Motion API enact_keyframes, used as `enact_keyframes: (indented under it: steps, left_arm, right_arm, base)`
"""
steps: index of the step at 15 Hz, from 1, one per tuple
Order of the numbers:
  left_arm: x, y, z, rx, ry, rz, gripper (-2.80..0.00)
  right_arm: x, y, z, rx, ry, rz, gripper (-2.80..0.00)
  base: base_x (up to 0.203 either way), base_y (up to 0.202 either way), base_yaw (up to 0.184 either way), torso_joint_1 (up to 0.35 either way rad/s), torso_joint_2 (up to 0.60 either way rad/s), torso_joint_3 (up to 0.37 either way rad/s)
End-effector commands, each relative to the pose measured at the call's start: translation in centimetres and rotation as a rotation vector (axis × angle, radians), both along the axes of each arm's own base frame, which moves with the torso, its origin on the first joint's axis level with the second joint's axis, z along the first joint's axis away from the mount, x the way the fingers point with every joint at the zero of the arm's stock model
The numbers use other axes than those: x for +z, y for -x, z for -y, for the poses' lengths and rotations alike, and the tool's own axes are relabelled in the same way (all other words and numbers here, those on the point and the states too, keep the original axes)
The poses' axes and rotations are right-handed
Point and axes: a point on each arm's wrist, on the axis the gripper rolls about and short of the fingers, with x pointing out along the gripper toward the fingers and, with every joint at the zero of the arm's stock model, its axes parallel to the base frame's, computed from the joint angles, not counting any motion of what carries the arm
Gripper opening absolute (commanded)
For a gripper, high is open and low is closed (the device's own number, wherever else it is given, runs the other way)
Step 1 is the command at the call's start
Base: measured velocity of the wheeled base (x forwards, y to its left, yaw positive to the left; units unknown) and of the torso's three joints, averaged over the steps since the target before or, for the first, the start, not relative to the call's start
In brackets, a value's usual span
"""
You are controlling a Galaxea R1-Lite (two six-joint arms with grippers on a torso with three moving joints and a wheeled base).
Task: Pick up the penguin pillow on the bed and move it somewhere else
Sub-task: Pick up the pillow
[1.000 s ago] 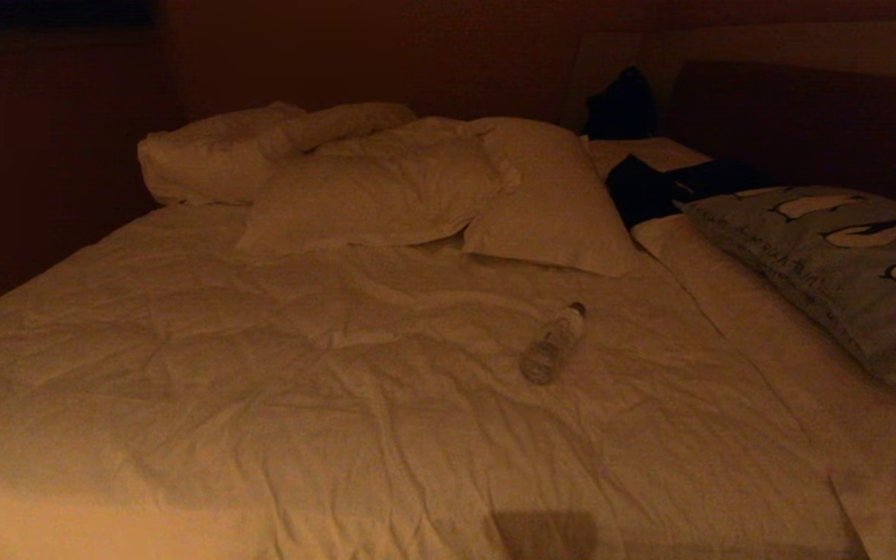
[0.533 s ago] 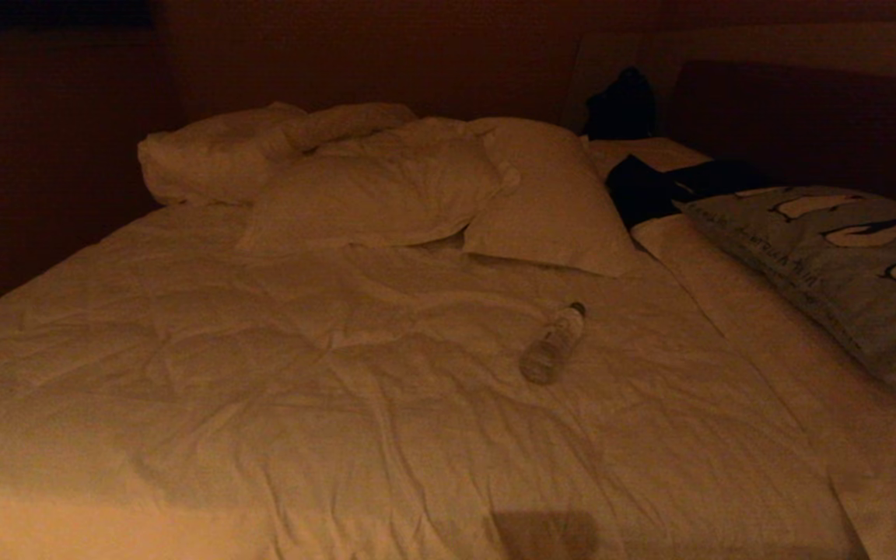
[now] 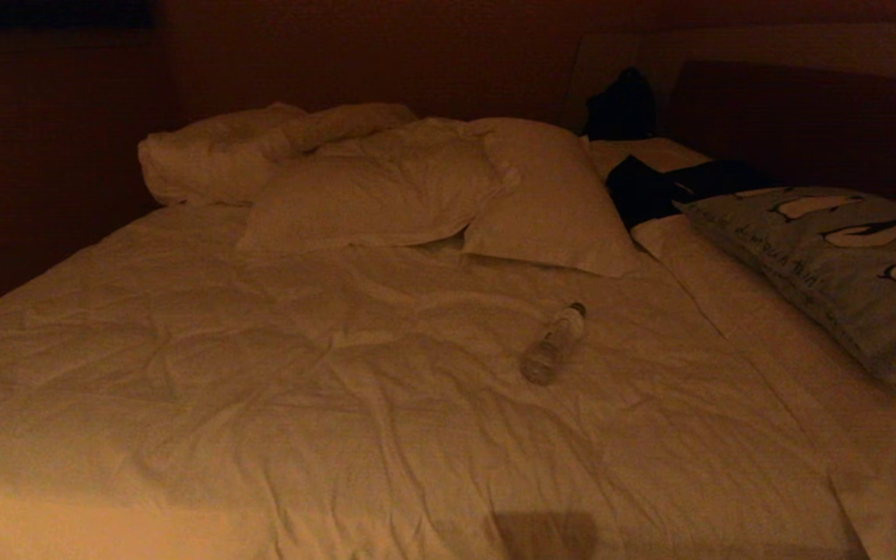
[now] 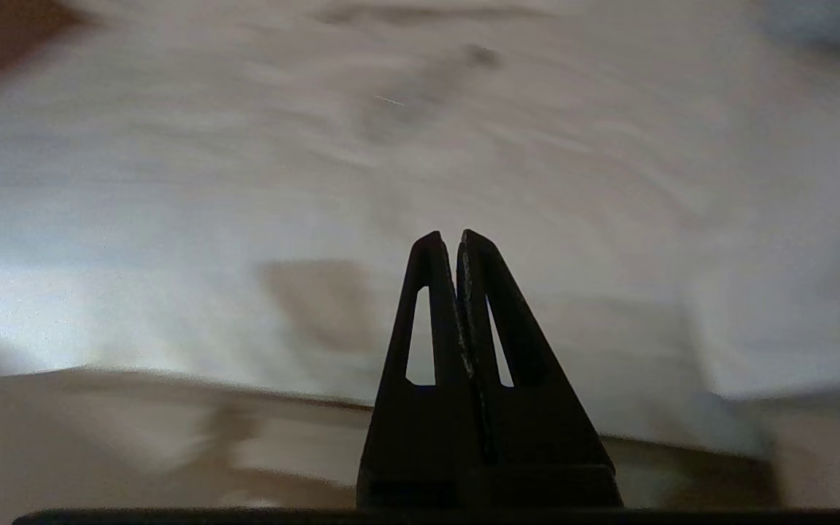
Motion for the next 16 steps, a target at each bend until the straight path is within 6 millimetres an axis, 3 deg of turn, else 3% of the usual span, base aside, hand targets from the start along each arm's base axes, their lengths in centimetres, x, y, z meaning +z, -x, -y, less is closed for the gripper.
enact_keyframes:
  steps: [1, 4, 9, 16]
  left_arm:
    - [0.0, 0.0, 0.0, 0.002, 0.000, -0.001, -2.80]
    - [0.0, 0.0, 0.0, 0.001, -0.001, 0.000, -2.80]
    - [0.0, 0.0, 0.0, 0.000, 0.000, 0.001, -2.80]
    - [0.0, 0.0, 0.0, 0.001, -0.001, -0.001, -2.80]
  right_arm:
    - [1.2, -1.1, 0.4, -0.205, 0.042, 0.297, -2.80]
    - [-2.3, -3.6, 0.4, -0.231, 0.158, 0.263, -2.80]
    - [-6.0, -5.2, 0.4, -0.225, 0.260, 0.152, -2.80]
    - [-7.3, -5.3, 0.3, -0.188, 0.261, 0.053, -2.80]
  base:
    - [0.000, 0.000, 0.000, 0.000, 0.00, 0.000]
    - [0.000, 0.000, 0.000, 0.000, 0.00, 0.000]
    - [0.000, 0.000, 0.000, 0.000, 0.00, 0.000]
    - [0.000, 0.000, 0.000, 0.000, 0.00, 0.000]
